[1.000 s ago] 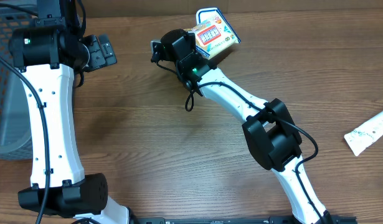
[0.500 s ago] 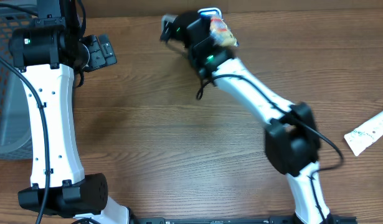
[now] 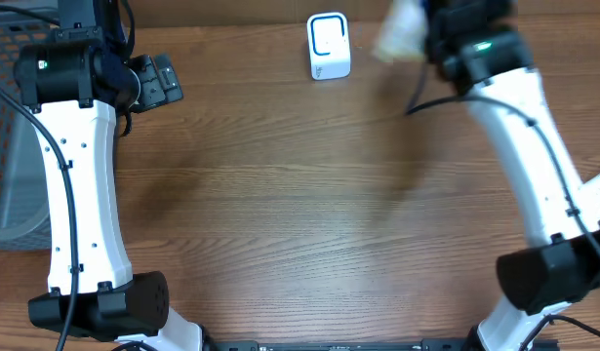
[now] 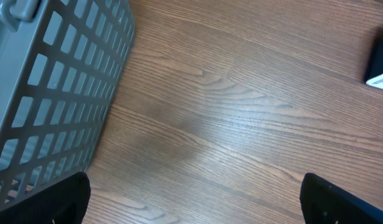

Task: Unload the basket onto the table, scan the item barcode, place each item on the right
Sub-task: 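Carry the snack bag to the right edge and release it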

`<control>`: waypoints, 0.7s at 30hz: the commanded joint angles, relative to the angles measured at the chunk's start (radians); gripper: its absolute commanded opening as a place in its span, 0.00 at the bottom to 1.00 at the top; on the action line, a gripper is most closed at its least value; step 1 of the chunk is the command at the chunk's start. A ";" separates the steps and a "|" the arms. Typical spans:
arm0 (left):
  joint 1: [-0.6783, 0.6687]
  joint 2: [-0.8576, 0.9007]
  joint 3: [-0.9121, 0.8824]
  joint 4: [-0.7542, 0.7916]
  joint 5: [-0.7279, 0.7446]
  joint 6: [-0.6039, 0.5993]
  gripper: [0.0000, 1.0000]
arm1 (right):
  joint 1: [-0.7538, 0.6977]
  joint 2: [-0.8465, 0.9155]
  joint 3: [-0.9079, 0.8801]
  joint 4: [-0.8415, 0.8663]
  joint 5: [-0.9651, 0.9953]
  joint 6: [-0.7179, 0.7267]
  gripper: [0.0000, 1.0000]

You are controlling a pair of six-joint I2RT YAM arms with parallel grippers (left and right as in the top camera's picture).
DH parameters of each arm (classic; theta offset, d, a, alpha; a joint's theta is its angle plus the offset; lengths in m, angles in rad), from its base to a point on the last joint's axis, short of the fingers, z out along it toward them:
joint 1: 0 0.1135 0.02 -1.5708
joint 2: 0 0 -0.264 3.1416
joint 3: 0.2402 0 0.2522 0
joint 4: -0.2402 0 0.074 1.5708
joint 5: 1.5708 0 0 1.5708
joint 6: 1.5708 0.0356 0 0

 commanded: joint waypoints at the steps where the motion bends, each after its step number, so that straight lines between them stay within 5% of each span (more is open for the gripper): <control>1: 0.005 0.002 -0.003 0.001 -0.010 -0.003 1.00 | -0.153 -0.005 0.002 -0.191 -0.134 0.457 0.04; 6: 0.005 0.002 -0.003 0.002 -0.010 -0.003 1.00 | -0.401 0.000 -0.003 -0.405 -0.462 0.746 0.04; 17: 0.005 0.002 -0.003 0.001 -0.010 -0.003 1.00 | -0.739 0.035 -0.138 -0.510 -0.777 0.761 0.04; 18: 0.005 0.002 -0.003 0.002 -0.010 -0.003 1.00 | -0.749 0.035 -0.140 -0.509 -0.823 0.744 0.09; 21: 0.005 0.002 -0.003 0.003 -0.010 -0.003 1.00 | -0.759 0.024 -0.133 -0.497 -0.996 0.642 0.52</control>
